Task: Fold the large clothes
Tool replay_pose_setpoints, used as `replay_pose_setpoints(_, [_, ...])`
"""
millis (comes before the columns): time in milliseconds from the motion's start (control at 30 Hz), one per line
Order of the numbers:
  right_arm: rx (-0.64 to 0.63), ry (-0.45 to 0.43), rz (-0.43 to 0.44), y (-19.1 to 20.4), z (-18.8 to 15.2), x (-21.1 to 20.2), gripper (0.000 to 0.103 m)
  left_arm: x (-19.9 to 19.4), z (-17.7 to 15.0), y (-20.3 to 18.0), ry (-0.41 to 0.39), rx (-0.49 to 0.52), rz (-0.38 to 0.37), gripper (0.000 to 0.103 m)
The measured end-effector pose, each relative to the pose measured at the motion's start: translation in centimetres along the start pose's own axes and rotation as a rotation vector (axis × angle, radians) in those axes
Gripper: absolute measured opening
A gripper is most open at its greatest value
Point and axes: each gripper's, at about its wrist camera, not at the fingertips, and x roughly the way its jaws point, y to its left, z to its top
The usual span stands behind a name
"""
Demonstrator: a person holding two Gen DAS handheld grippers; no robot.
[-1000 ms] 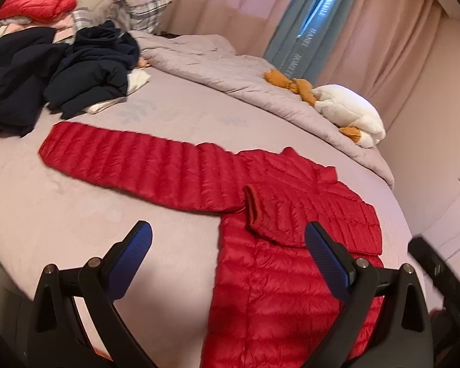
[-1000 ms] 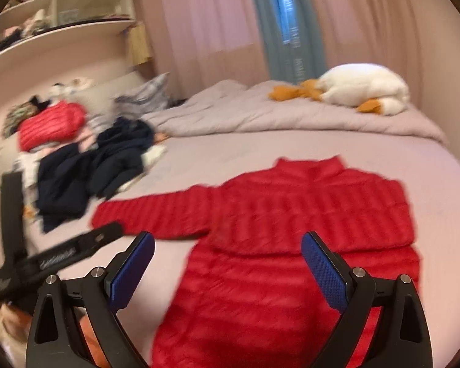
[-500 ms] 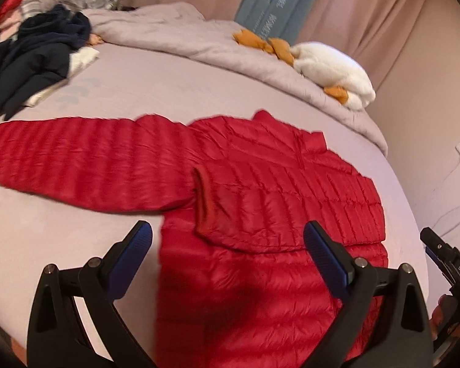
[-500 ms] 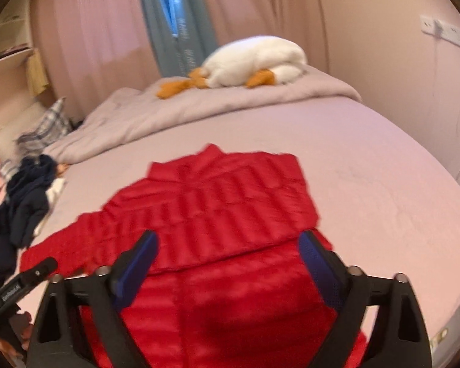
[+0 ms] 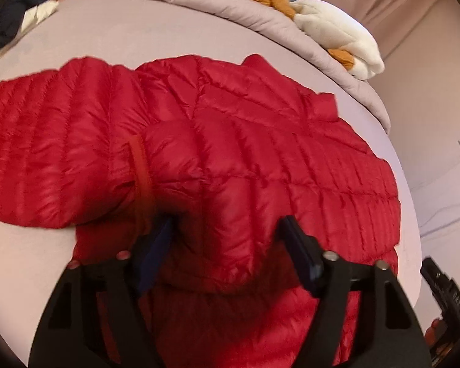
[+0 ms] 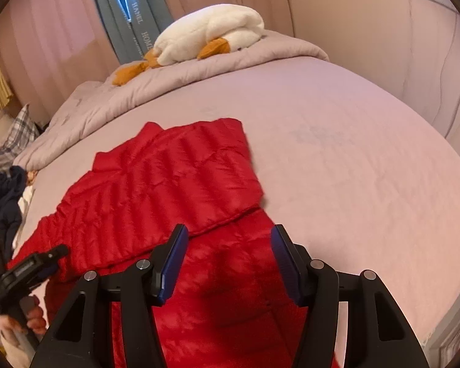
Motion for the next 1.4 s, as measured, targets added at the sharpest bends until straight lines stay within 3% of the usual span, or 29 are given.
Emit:
replay_pose_setpoints(67, [0.006,0.005,-0.011,-0.4,0.0,0.3,0.058,0.1,0.7,0.2,-0.016,-0.015,0.002,0.047])
replay_pose_setpoints(100, [0.010,0.007,-0.012,-0.5,0.0,0.5,0.057,0.0,1.0,0.2,-0.027,-0.025,0.017,0.032])
replay_pose_setpoints(167, [0.016,0.020,-0.007,-0.8,0.2,1.0,0.047,-0.2,1.7,0.4,-0.031,-0.050,0.031,0.024])
replay_pose_setpoints(233, [0.021,0.035,0.005,-1.0,0.5,1.6,0.046,-0.9,2.4,0.1,-0.064,-0.052,0.034,0.010])
replay_pose_setpoints(333, [0.020,0.042,0.013,-0.9,1.3,2.4,0.045,-3.0,3.6,-0.3,-0.131,-0.042,0.057,0.005])
replay_pose_setpoints(533, [-0.009,0.037,0.033,-0.1,2.6,3.5,0.045,-7.6,6.4,0.0,-0.276,0.003,0.102,0.004])
replay_pose_setpoints(667, [-0.038,0.035,0.038,1.1,3.0,4.4,0.045,-6.9,6.5,1.4,-0.229,-0.008,0.105,0.004])
replay_pose_setpoints(700, [-0.038,0.037,0.041,1.2,3.0,4.6,0.045,-6.6,6.3,1.7,-0.210,-0.011,0.091,0.005])
replay_pose_setpoints(767, [-0.040,0.038,0.045,1.4,3.0,4.9,0.045,-5.9,5.7,2.3,-0.172,-0.017,0.068,0.019])
replay_pose_setpoints(833, [-0.047,0.044,0.046,1.5,3.0,5.1,0.045,-5.4,5.0,2.4,-0.172,-0.020,0.067,0.062])
replay_pose_setpoints(967, [-0.055,0.061,0.045,1.5,3.1,5.6,0.045,-4.0,4.4,1.9,-0.160,0.022,0.009,0.076])
replay_pose_setpoints(1067, [-0.051,0.061,0.046,1.3,3.1,5.6,0.045,-1.9,4.1,1.4,-0.140,0.069,0.006,0.078])
replay_pose_setpoints(1100, [-0.047,0.062,0.048,1.2,3.1,5.7,0.045,-0.8,4.0,1.3,-0.119,0.076,0.011,0.075])
replay_pose_setpoints(1167, [-0.044,0.068,0.050,1.2,3.0,5.8,0.045,1.3,3.7,1.3,-0.054,0.085,0.016,0.058])
replay_pose_setpoints(1233, [-0.046,0.074,0.045,1.2,2.9,5.9,0.045,2.3,3.3,1.1,-0.049,0.109,0.040,0.025])
replay_pose_setpoints(1267, [-0.048,0.077,0.043,1.1,2.7,6.0,0.045,2.2,3.2,1.0,-0.052,0.111,0.020,0.019])
replay_pose_setpoints(1400, [-0.065,0.081,0.037,1.2,2.6,6.1,0.045,0.5,3.6,-0.1,-0.099,0.113,0.086,0.013])
